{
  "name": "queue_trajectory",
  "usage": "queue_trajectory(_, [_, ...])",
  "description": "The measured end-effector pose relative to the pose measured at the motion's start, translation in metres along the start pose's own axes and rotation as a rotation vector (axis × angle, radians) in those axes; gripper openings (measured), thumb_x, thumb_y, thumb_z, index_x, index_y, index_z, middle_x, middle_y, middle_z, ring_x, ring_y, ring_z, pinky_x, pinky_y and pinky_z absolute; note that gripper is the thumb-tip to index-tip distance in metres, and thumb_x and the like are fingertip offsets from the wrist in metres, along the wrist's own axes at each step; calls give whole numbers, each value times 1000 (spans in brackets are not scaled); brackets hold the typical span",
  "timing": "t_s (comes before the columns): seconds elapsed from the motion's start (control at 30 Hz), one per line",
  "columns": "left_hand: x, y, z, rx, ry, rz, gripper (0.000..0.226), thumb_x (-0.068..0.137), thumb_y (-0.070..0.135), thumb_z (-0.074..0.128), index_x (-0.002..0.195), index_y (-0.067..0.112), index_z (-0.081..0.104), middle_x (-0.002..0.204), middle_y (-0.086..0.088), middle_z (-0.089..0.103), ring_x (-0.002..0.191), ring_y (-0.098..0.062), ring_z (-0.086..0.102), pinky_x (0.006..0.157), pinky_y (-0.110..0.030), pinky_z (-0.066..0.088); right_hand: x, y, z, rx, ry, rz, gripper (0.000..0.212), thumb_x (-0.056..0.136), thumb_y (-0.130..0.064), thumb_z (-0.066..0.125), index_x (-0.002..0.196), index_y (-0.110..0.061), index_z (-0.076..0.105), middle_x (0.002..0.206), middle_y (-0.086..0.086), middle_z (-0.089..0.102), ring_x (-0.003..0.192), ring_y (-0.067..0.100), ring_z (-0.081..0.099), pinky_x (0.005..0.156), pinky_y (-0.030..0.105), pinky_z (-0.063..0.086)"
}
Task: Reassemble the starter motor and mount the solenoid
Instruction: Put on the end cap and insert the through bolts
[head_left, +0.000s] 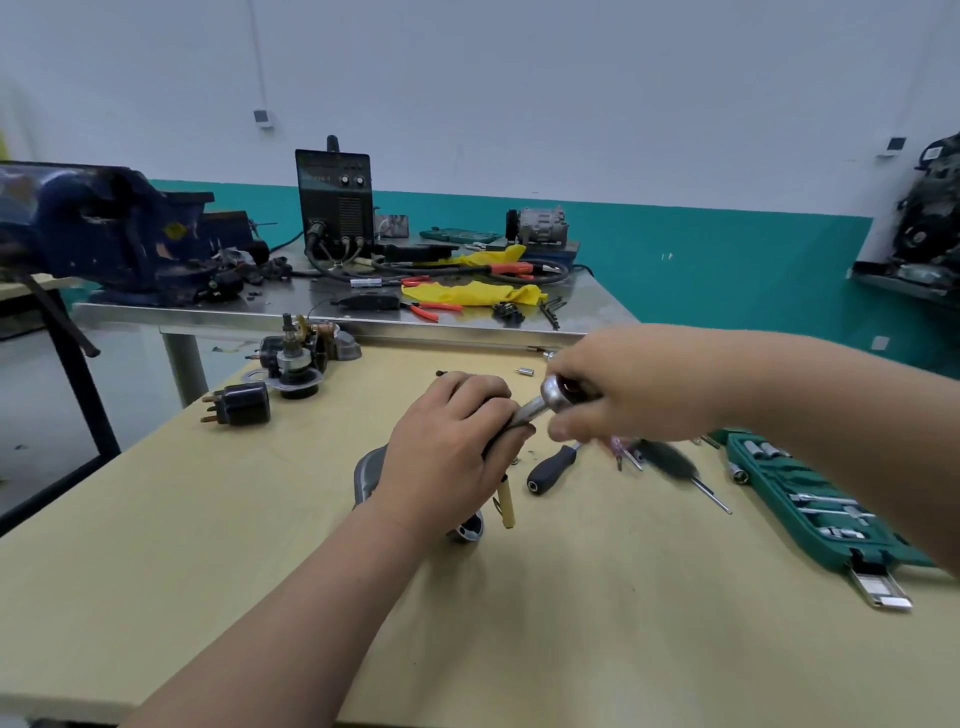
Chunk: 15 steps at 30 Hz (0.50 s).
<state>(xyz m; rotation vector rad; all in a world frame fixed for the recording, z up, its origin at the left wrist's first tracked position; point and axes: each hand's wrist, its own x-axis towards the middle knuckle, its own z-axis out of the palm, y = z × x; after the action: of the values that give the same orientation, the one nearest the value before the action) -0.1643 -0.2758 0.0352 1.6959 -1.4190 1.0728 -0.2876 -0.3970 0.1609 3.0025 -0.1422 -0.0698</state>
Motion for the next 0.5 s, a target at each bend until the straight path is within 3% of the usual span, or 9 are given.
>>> queue_trajectory(0.07, [1, 0, -1, 1, -6, 1, 30, 92, 27, 54, 84, 5, 72, 92, -7, 69, 80, -32, 63, 67, -32, 45, -1, 1, -6, -183, 59, -113, 19, 94, -45, 51, 102, -28, 51, 89, -9, 59, 80, 14, 56, 65, 29, 44])
queue_trajectory(0.13, [1, 0, -1, -4, -13, -6, 30, 92, 25, 52, 85, 5, 72, 93, -7, 69, 80, -32, 62, 67, -32, 44, 1, 0, -4, -218, 103, -114, 27, 94, -51, 46, 97, -25, 53, 85, -7, 60, 77, 16, 56, 67, 33, 48])
queue_trajectory(0.23, [2, -1, -1, 10, -23, -9, 30, 93, 27, 52, 86, 6, 73, 93, -7, 68, 81, -30, 62, 69, -27, 42, 1, -3, -3, 157, -66, 127, 55, 92, -62, 38, 81, -15, 63, 70, 0, 68, 63, 17, 62, 63, 34, 48])
queue_trajectory(0.3, [2, -1, -1, 16, -32, -1, 30, 93, 29, 54, 85, 6, 73, 93, -7, 68, 81, -30, 62, 69, -26, 41, -1, -2, 0, 216, -99, 136, 53, 91, -63, 40, 82, -15, 62, 72, 1, 71, 66, 17, 66, 64, 35, 51])
queue_trajectory(0.37, [2, -2, 0, 19, -33, 12, 30, 93, 29, 55, 84, 6, 72, 92, -7, 68, 80, -31, 62, 68, -29, 44, 0, 1, 0, -32, -35, -4, 37, 91, -57, 46, 87, -21, 54, 76, -7, 64, 69, 13, 60, 60, 29, 46])
queue_trajectory(0.43, [2, -2, 0, 20, -31, 19, 30, 93, 27, 54, 84, 5, 72, 93, -7, 69, 79, -32, 61, 67, -32, 45, 2, 4, -4, -368, 99, -178, 24, 96, -48, 45, 102, -25, 49, 89, -9, 59, 82, 15, 56, 70, 30, 45])
queue_trajectory(0.5, [1, -1, -1, 17, -26, 22, 29, 93, 24, 52, 84, 4, 71, 93, -8, 68, 79, -32, 60, 69, -31, 43, 5, 5, -3, -414, 171, -216, 25, 97, -47, 42, 106, -25, 48, 93, -7, 58, 87, 19, 55, 77, 32, 44])
